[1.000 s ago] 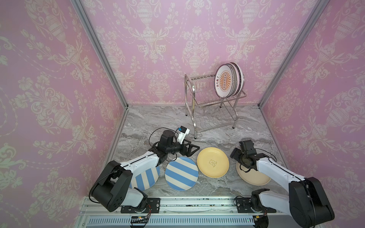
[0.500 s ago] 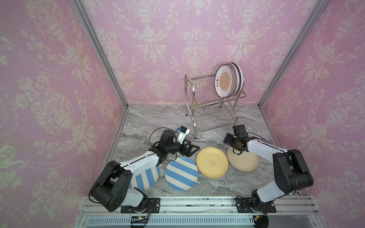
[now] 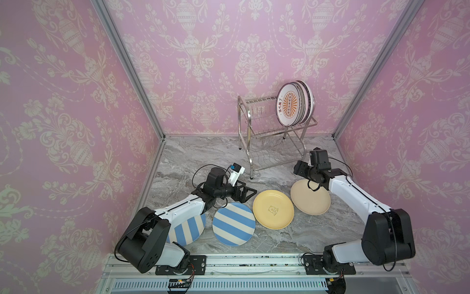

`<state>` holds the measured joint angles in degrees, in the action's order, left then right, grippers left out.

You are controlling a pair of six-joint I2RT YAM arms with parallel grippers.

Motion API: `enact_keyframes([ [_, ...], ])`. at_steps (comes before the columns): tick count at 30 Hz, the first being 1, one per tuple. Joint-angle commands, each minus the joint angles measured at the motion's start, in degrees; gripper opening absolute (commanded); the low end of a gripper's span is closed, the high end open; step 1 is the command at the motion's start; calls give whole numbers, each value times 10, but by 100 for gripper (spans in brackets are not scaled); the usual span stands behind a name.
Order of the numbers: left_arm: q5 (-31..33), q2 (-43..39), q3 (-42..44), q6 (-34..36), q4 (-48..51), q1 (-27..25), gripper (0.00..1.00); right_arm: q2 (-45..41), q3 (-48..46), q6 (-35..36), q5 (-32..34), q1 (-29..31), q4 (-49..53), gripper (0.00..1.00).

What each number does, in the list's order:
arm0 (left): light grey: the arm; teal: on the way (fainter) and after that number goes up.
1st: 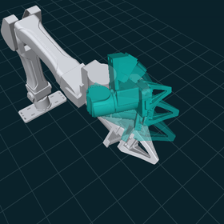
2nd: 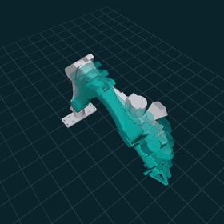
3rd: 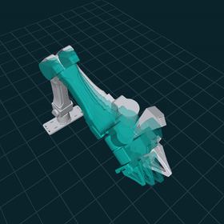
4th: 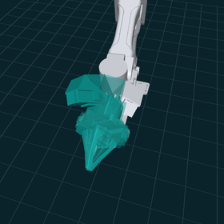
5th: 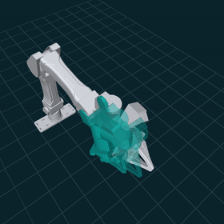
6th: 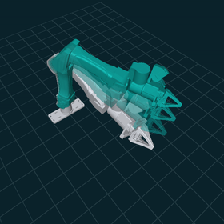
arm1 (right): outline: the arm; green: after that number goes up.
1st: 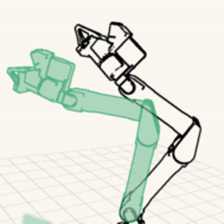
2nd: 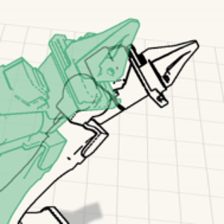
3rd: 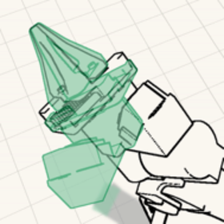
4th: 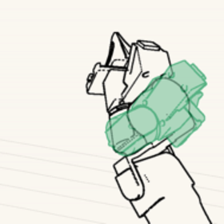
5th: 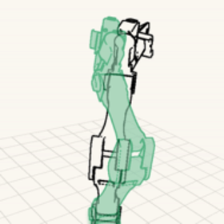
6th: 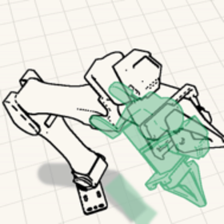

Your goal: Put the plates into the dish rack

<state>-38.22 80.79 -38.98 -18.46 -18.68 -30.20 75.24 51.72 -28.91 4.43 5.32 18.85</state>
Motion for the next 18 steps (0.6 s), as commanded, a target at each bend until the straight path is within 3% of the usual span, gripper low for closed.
enact_keyframes([
  [1, 11, 12, -22, 12, -9, -3, 99, -84, -80, -13, 14, -59, 59, 83],
  [4, 34, 13, -26, 22, 5, 1, 99, -150, -135, -29, 1, -118, 72, 83],
  [11, 27, 18, -56, 27, 12, 20, 99, -246, -198, -36, 8, -187, 103, 84],
  [15, 26, 27, -59, 17, 5, 28, 99, -237, -240, -46, -66, -234, 70, 82],
  [18, 20, 29, -60, 12, 2, 31, 99, -222, -266, -48, -116, -258, 38, 73],
])
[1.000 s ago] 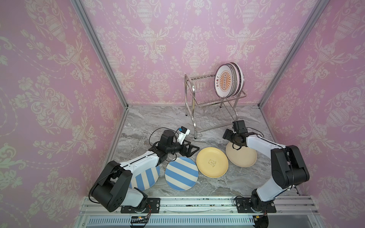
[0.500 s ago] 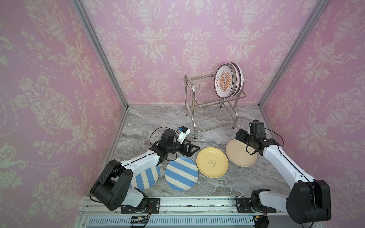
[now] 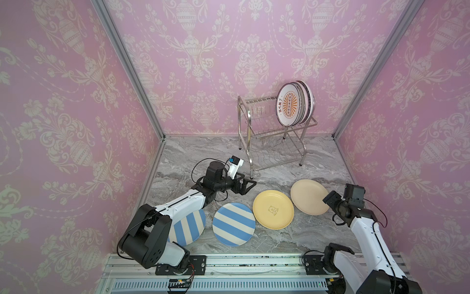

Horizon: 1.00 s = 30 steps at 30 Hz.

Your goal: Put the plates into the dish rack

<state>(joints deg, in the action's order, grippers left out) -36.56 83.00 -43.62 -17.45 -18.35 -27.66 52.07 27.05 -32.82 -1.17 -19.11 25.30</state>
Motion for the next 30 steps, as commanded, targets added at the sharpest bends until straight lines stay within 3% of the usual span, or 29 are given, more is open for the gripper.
enact_keyframes([
  [1, 1, 6, -13, 1, -1, 6, 99, 12, -25, -9, -70, -20, -34, 71],
  [16, 4, 3, -8, 6, 4, 9, 99, 59, -66, 0, -140, -91, -113, 40],
  [30, 7, 6, -7, -1, 1, 10, 99, 147, -59, 17, -202, -129, -176, 39],
])
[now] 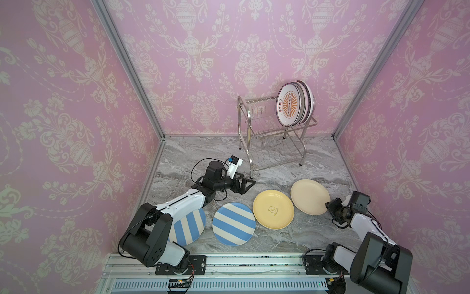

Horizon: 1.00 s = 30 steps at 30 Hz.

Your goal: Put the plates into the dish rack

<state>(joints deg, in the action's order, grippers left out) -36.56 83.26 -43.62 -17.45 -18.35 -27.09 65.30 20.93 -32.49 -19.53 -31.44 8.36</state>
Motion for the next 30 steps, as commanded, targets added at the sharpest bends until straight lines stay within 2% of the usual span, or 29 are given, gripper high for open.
enact_keyframes([
  [1, 7, 3, -7, 0, 1, 5, 99, 21, 1, 15, -26, -8, -12, 39],
  [8, 7, 0, -10, 3, 11, 5, 99, 67, 11, 20, -54, -16, -32, 33],
  [14, 8, -8, -3, 3, 9, 5, 99, 68, 22, 32, -41, -15, -11, 21],
  [17, 11, -9, 0, 6, 6, 5, 99, 66, 28, 40, -26, -15, 5, 21],
  [21, 9, -7, -1, 11, 11, 5, 99, 62, 28, 41, -22, -16, 8, 20],
  [30, 11, -12, 2, 14, 12, 5, 99, -3, 29, 49, 7, -15, 39, 7],
])
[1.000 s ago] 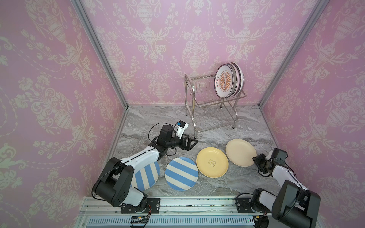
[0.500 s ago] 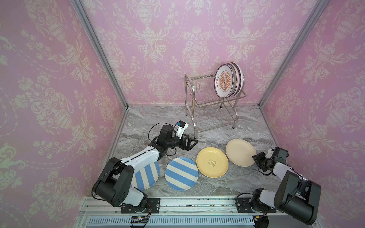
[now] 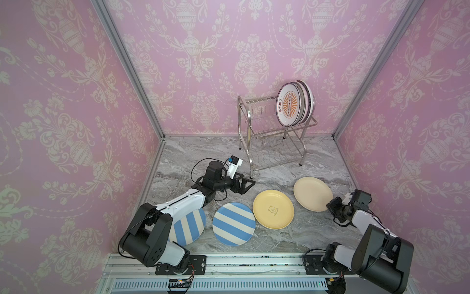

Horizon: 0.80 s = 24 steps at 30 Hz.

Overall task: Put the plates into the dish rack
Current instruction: 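Grip the cream plate rim with the right gripper and tilt it up, then lift the cream plate upright with the right gripper toward the rack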

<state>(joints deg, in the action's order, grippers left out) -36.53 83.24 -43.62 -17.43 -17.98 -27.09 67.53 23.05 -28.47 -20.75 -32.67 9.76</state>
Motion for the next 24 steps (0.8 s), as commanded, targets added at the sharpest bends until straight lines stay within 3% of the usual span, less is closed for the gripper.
enact_keyframes([
  [1, 10, -11, 2, 13, 8, 5, 99, -32, 8, 10, 20, -3, 29, 7],
  [7, 6, -11, -1, 8, 5, 5, 99, -81, 41, 36, 43, -2, 97, 2],
  [14, 34, -21, -28, 25, 45, 8, 99, -196, 148, 42, 120, 18, 219, 0],
  [18, 43, -25, -42, 34, 62, 16, 99, -227, 231, 41, 211, 105, 248, 0],
  [20, 43, -29, -54, 35, 76, 25, 99, -213, 289, 58, 257, 172, 266, 0],
  [24, 41, -42, -69, 35, 75, 44, 99, -168, 403, 86, 309, 247, 291, 0],
])
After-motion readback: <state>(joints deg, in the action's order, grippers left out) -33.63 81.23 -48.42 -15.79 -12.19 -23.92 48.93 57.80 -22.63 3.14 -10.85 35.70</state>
